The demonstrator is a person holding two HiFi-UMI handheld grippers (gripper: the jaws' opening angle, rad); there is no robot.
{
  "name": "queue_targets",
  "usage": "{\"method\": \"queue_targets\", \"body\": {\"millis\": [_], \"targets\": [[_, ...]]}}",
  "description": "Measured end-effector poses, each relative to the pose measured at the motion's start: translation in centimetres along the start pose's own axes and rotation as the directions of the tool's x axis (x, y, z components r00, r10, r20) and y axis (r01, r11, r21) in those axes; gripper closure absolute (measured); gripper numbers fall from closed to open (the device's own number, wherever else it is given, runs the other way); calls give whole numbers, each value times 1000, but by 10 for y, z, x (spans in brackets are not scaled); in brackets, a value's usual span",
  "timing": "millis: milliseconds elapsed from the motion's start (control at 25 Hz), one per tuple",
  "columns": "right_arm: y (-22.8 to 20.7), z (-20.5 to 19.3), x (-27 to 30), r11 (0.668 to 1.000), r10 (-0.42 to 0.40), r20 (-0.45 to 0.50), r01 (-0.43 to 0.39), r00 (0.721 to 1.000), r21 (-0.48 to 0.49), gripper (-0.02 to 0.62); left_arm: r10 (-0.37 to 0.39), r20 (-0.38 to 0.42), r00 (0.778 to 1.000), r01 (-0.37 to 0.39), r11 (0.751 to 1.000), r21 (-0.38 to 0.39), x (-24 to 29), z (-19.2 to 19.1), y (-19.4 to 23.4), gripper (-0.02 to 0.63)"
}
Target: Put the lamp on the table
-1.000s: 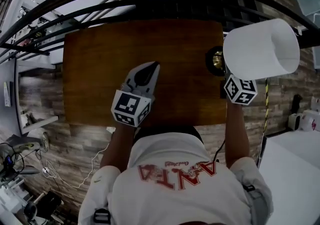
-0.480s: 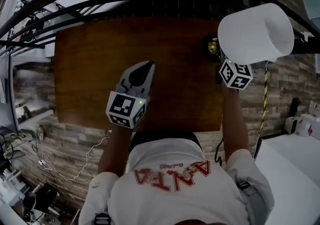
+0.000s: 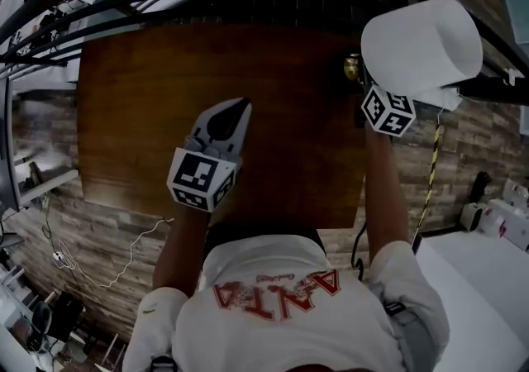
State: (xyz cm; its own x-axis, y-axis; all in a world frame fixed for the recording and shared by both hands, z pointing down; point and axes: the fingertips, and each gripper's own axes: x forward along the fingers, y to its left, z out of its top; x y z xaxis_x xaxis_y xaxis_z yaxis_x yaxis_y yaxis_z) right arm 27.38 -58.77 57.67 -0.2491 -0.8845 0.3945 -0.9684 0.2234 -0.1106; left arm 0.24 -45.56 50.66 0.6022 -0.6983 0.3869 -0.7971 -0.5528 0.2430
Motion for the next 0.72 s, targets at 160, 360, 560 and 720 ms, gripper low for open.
{"method": "queue_targets", "body": {"millis": [160,360,560,720], "targets": [[-5,-10,22,1000,9,-5,-9,1000,13,512,16,-23,1000,-17,1000,-10,5,-7,6,597],[-4,-11,33,1000,26,-2,-26,1000,-13,512,30,-27,999,-30,999,-25,4,-11,7,597],[-2,-18,36,999,31,-9,-31,999,-23,512,16,-16,1000,-17,1000,-25,1,-12,3,597],[-2,-23,37,999,30,-3,-30,1000,-26,512,16,-20,1000,-17,1000,-23,1,-14,4,597]]}}
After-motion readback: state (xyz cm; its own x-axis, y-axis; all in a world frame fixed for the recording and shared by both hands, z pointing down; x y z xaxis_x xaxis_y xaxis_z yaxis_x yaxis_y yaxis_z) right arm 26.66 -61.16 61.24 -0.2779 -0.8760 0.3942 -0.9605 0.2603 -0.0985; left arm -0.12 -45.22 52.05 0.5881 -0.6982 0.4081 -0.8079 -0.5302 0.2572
